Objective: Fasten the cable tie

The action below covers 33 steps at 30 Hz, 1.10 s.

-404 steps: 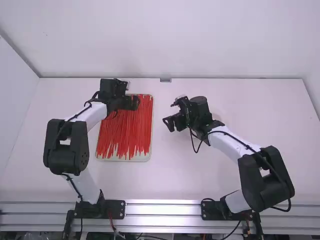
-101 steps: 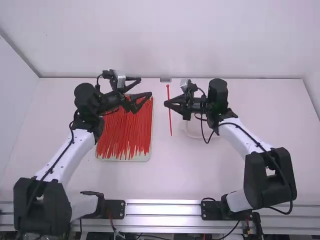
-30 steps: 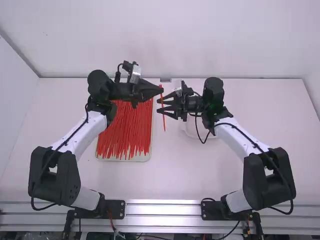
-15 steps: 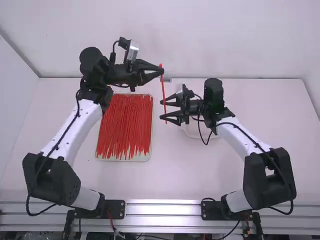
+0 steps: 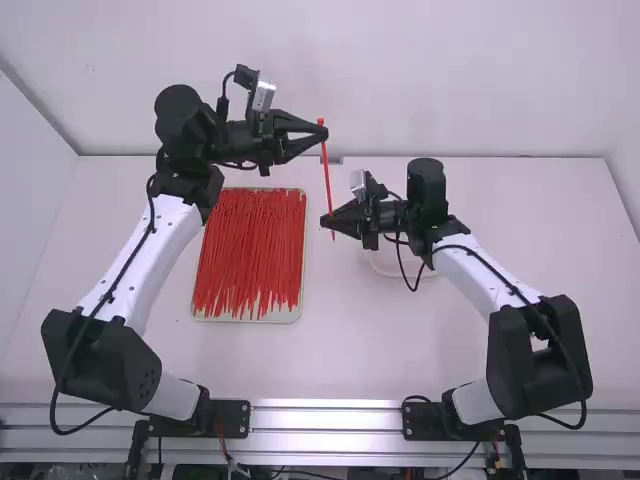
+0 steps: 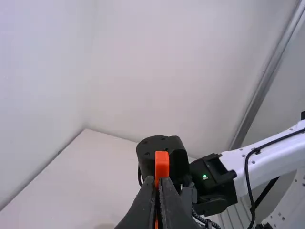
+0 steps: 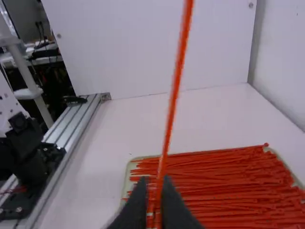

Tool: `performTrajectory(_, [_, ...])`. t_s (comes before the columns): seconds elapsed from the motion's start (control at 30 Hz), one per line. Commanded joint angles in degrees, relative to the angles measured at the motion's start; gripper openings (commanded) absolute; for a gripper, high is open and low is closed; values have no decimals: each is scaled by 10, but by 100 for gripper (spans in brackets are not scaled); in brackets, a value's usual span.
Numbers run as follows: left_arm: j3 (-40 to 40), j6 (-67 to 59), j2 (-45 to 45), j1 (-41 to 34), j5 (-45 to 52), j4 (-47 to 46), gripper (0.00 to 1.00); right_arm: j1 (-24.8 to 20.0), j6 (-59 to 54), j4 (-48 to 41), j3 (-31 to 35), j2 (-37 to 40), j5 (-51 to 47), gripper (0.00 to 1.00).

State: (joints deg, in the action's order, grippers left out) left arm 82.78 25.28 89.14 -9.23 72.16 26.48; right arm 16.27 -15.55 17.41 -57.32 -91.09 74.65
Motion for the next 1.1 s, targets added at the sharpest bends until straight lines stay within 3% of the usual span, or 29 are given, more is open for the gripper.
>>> performTrajectory(0.0, [15,-7,-1,-1,2,4,2,-1,-3,1,-10,-3,7,0])
performTrajectory(0.2, [15,-7,-1,-2,-13,-1,2,-1,1,1,-10,-3,5,0])
performTrajectory(0.27, [15,-14,-1,-1,-11,-2,6,-1,1,2,-10,-3,3,0])
performTrajectory(0.37, [15,-33,-1,-1,-12,-11,41,-3,5,2,-10,-3,3,0])
performTrajectory(0.4, [15,-54,-1,-1,-11,-23,59,-3,7,1,-10,-3,3,0])
performTrajectory(0.43, [15,-76,-1,-1,-12,-38,91,-4,7,1,-10,-3,3,0])
performTrajectory(0.47, [15,-85,-1,-1,-13,-44,99,-6,7,1,-10,-3,3,0])
performTrajectory(0.87, [15,-127,-1,33,-32,-97,99,-64,69,32,-10,-3,-36,0])
performTrajectory(1.07, [15,-128,-1,37,-43,-104,99,-91,131,47,-12,4,-122,0])
